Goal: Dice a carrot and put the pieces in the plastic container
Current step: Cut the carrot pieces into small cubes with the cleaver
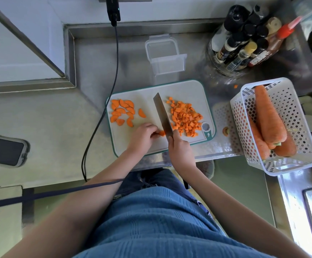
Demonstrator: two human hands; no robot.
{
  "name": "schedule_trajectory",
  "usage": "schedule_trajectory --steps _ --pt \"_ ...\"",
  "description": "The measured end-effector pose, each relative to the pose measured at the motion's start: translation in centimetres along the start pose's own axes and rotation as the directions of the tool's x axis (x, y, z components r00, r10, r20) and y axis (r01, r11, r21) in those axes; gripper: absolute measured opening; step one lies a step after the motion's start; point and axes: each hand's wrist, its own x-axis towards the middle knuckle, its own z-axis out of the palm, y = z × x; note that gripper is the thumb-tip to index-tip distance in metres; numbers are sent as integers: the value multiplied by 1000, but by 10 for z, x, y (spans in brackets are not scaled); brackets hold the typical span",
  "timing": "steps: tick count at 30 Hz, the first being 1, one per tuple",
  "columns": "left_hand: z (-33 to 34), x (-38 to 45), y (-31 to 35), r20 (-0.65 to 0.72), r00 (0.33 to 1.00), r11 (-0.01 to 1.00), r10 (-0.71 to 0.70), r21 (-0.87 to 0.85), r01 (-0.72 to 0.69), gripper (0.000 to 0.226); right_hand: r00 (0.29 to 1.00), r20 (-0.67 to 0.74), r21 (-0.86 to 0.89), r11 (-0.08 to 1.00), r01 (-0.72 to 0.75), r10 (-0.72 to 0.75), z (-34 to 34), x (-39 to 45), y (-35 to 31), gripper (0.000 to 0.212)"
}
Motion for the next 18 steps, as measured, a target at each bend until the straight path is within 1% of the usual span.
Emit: schedule_trajectory --steps 3,5,8,10,13,15,18 --pt "0 2 -2 29 1000 999 0 49 -1 5 1000 24 -50 999 -15 17 4 0 0 15" --pt "0 3 -3 38 999 996 5 86 -9 7 998 54 -78 996 -32 36 7 1 -1 14" --pt "0 2 -4 33 999 997 2 83 -5 8 997 68 -97 994 -40 47 6 2 -1 20" --pt "1 2 -2 25 1000 998 9 69 -11 6 998 30 -122 991 -52 56 2 3 4 22" --pt "1 2 -3 -3 1000 999 -12 35 12 6 994 -60 -13 996 -88 87 -6 0 8 11" --pt "3 1 -3 -14 1000 1000 -28 12 28 8 995 -69 32 997 -72 74 -11 -4 7 10" --pt "3 -1 -4 -22 998 998 -57 -15 56 18 998 -54 43 999 -22 24 -11 -8 2 10"
